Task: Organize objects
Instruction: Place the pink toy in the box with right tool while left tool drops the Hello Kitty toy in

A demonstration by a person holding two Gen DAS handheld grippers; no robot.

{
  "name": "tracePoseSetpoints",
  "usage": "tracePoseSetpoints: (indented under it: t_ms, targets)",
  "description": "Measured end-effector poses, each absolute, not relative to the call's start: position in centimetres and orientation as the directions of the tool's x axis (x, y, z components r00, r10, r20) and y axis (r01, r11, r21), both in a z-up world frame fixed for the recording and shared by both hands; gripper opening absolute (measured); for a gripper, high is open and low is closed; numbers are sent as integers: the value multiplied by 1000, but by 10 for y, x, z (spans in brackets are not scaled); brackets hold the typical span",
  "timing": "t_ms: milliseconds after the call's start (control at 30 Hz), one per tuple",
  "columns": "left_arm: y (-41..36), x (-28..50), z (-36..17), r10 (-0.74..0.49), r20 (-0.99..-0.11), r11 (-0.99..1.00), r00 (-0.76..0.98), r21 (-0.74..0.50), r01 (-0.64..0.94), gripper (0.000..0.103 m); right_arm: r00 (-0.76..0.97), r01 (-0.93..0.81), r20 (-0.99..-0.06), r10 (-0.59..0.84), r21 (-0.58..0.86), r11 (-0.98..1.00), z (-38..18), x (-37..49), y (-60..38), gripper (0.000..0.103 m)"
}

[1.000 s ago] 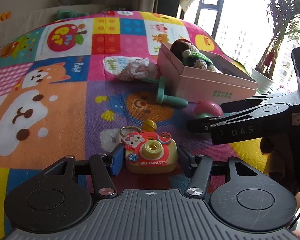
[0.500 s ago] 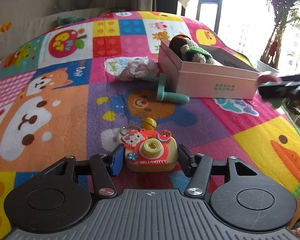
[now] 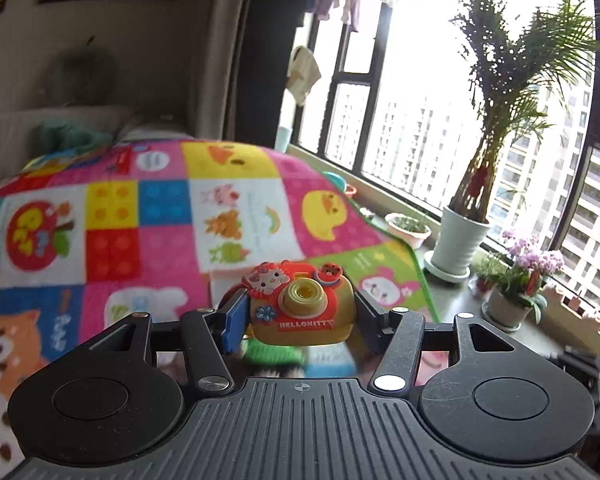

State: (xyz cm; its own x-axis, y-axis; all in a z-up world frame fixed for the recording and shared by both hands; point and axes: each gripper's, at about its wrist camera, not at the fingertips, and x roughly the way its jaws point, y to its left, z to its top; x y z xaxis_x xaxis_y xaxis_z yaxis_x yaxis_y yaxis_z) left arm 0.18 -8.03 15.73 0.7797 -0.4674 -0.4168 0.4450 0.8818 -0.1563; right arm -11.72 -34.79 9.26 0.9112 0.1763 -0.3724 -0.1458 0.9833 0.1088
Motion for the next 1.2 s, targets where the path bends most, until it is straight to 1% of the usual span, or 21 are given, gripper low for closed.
tracePoseSetpoints:
  t_ms: [67,133,267,333,367,433,600,667,767,833,933,1000,1033,1100,1200]
  targets:
    - [-105,35,165,-460,-408,887,788,-169,430,61,909,-142,-376,179,124,982,88,-116,-352,69]
    - [-126,70,163,-468,-410,883,783,-213,417,61,908,-134,-382,175,131,982,83,-114,-355,69]
    - [-146,123,138,-502,-463,862,730,-332,383,59,901,-124,-398,172,143,982,78,-110,-360,69]
    - [-140,129,126,-533,-461,839,709,-393,375,59,900,-118,-404,163,134,984,77,-108,-363,69]
    - [-134,126,124,-545,-441,830,713,-408,381,59,900,-114,-407,159,133,985,77,-106,-364,69]
    - [-118,114,124,-545,-406,828,733,-398,395,59,897,-104,-415,154,140,985,76,-102,-366,69]
    - [-62,61,117,-501,-375,858,780,-336,389,59,878,-129,-433,207,203,971,81,-75,-362,69]
    - [-39,36,101,-472,-391,874,790,-323,362,59,862,-147,-444,246,246,958,86,-55,-358,69]
    - [-14,9,72,-425,-438,900,793,-302,315,59,841,-163,-459,285,287,944,96,-15,-346,69]
    - [-2,0,53,-404,-482,910,777,-300,287,59,829,-127,-488,272,310,942,99,21,-338,69]
    - [10,-10,34,-392,-527,915,754,-311,258,59,834,-62,-503,226,322,945,100,73,-329,70]
    - [16,-12,28,-376,-544,923,750,-295,248,59,813,-37,-536,227,342,939,94,103,-325,80]
    - [20,-14,26,-366,-547,927,753,-285,243,59,800,-23,-555,228,350,936,90,114,-324,80]
    - [27,-13,25,-357,-546,929,758,-290,229,59,794,6,-577,192,323,946,84,119,-320,80]
    - [30,-11,25,-380,-537,917,753,-324,233,59,822,-24,-544,170,265,964,85,94,-313,80]
